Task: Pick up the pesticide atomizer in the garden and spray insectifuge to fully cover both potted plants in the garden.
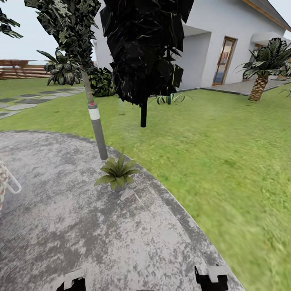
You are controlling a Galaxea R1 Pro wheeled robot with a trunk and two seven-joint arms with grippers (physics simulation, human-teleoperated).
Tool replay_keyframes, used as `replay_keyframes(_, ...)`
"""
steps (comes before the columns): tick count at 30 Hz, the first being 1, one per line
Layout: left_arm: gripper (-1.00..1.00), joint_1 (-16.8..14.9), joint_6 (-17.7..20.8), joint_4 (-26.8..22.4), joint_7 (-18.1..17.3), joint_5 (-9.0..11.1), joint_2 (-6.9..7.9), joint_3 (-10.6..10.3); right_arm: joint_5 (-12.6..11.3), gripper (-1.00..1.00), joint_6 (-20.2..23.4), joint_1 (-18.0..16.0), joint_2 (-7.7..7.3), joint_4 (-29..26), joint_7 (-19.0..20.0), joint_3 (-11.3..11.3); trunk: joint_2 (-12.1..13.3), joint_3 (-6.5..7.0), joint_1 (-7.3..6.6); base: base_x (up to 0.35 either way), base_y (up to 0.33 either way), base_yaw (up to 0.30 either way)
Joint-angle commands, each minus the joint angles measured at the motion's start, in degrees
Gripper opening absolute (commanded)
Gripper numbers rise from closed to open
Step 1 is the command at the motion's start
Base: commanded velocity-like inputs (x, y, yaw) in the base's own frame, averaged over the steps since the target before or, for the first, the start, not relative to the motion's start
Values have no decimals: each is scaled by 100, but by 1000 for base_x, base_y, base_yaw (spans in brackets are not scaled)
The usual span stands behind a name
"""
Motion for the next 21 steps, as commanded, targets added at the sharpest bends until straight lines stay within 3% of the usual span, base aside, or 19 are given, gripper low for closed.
replay_keyframes(1, -100, -2, -21, 4, 4, 58, 2, -15, 61, 100, -18, -3, 3, 2, -33, -27, -1, -5, 2, 331, 1, 252)
replay_keyframes(10, -100, -6, -21, 4, 4, 58, 2, -15, 61, 100, -17, -3, 3, 2, -33, -27, -1, -5, 2, 294, 0, 213)
replay_keyframes(21, -100, -6, -21, 4, 4, 58, 2, -15, 61, 100, -22, -3, 3, 2, -33, -27, -1, -5, 2, 265, 0, 14)
